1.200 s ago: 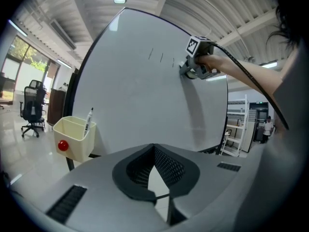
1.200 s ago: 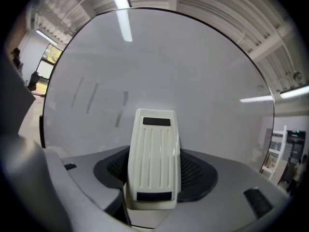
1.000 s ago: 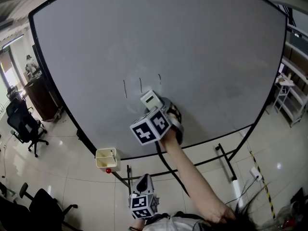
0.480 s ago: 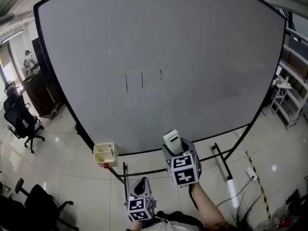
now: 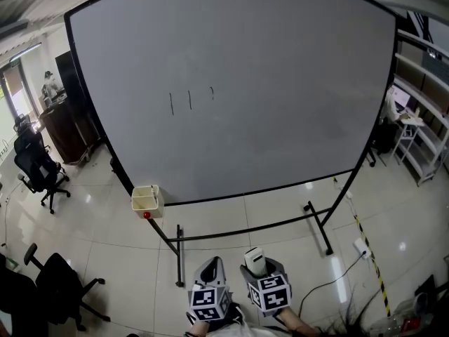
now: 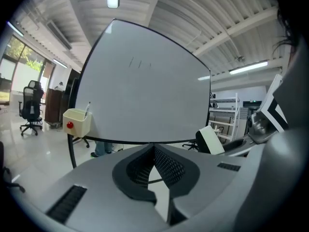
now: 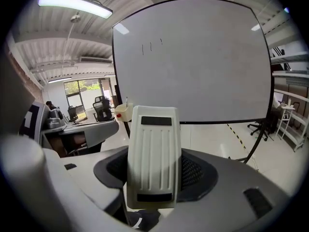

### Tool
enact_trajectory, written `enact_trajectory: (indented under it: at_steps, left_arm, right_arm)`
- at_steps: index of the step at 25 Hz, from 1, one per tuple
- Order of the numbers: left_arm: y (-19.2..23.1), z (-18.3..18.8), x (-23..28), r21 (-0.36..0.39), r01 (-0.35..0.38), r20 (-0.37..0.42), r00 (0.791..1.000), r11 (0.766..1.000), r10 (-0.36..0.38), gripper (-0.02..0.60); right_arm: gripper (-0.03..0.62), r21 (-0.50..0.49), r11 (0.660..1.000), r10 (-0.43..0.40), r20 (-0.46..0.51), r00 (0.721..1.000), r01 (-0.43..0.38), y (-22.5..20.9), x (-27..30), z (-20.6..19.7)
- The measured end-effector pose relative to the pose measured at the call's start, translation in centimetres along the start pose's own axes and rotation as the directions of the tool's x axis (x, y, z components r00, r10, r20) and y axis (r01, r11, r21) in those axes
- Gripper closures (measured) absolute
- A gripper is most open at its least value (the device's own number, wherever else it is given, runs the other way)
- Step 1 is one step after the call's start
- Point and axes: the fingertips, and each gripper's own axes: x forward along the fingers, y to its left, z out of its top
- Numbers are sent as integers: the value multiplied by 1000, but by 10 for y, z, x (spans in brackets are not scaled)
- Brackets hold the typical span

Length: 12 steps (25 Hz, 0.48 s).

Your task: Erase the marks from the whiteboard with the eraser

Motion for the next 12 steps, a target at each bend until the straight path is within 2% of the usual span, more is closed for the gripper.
enact_trajectory:
  at_steps: [7,12]
  left_arm:
    - [-76,-54,-67,-2,-6,-50,999,1000,6,581]
    - [-89,-54,-96,24,-24,-31,999,999,25,581]
  right_arm:
    - [306,33,999,17,-12,1000,-17,-11,-75,-61]
    - [306,55,997,49,4,999,-49,-1,-102,-76]
